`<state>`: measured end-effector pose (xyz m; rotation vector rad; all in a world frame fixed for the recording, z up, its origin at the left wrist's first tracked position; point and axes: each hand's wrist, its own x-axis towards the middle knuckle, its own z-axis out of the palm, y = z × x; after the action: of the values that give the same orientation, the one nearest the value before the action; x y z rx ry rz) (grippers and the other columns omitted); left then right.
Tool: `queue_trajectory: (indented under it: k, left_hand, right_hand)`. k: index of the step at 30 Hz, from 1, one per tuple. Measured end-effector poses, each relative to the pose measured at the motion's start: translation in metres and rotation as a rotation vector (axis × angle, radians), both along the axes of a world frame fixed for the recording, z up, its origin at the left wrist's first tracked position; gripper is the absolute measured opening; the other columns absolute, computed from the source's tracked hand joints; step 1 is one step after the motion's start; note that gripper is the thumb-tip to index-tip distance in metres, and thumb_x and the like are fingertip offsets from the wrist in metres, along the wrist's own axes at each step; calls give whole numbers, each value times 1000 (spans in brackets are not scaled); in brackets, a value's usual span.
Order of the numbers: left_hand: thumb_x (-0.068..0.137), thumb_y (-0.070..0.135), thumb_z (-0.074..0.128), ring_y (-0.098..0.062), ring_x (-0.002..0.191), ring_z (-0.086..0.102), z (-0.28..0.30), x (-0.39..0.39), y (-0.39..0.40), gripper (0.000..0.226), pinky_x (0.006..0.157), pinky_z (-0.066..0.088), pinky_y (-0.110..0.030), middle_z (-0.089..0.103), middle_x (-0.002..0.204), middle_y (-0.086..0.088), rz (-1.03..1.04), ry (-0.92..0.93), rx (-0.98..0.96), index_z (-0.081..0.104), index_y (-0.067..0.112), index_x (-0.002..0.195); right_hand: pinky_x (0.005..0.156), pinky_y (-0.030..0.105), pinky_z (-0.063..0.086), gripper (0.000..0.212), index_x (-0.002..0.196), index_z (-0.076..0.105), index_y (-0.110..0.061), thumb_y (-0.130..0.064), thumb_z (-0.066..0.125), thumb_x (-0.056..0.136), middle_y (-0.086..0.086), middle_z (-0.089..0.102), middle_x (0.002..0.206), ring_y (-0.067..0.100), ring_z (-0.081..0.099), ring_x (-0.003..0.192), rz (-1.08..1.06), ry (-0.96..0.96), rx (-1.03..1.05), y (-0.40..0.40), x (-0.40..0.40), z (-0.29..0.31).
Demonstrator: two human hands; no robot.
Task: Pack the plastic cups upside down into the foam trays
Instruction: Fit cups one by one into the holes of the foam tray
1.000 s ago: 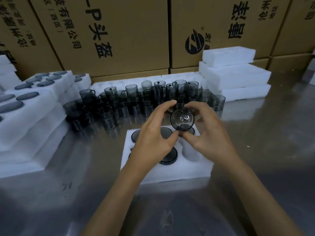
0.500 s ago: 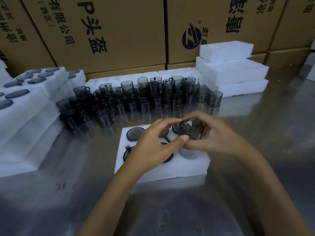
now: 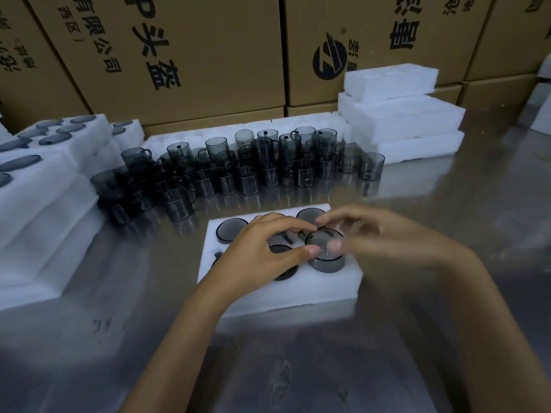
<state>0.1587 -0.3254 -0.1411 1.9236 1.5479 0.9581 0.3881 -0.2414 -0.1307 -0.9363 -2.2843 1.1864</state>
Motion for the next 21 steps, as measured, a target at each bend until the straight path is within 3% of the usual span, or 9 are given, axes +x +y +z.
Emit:
queue_trajectory:
  k: [2,5,9,12,15,19,21]
  left_hand:
    - [77,61,69,-3,118,51,-1,0,0,37,103,42,-28,63,108,18,6,11,-3,69,47,111]
    - [75,61,69,-1,120,49,-2,0,0,38,104,40,-25,60,112,21,14,10,-14,68,47,111]
    - [77,55,73,0,126,44,-5,4,0,33,107,35,-25,56,121,25,24,76,17,71,45,109]
    - [80,53,73,-3,139,34,-5,5,1,33,118,27,-39,51,139,21,56,199,18,71,42,111]
    - [80,57,71,-1,149,16,-5,3,3,36,122,16,-39,38,152,23,64,229,-33,69,45,114]
    - [82,56,69,11,129,31,-8,3,2,34,109,13,-11,39,119,50,34,265,78,69,41,112]
    - [83,55,69,8,129,36,-7,3,1,34,109,16,-14,41,119,47,25,261,84,69,41,115]
  right_hand:
    - [101,25,43,42,118,65,-52,-66,71,79,-28,63,123,-9,55,117,-73,101,-2,6,7,-2]
    - [116,35,36,60,132,52,-58,-69,65,75,-33,49,142,-13,39,134,-54,-5,-63,10,9,-10]
    - [123,41,27,74,140,41,-57,-65,69,72,-29,40,151,-6,32,143,-18,-66,-150,15,7,-19]
    - [123,42,27,82,153,34,-37,-36,74,82,-14,40,156,4,33,146,-22,46,-288,15,-1,-24]
    - [121,40,32,79,157,27,-27,-9,68,91,-6,45,154,9,42,141,-25,94,-365,18,-5,-27]
    - [113,32,42,67,151,39,-27,-9,67,92,-9,61,139,6,57,129,-33,121,-418,16,-4,-25]
    - [108,30,46,48,138,55,-30,-16,67,94,-12,68,129,4,63,121,-45,91,-381,13,-5,-26]
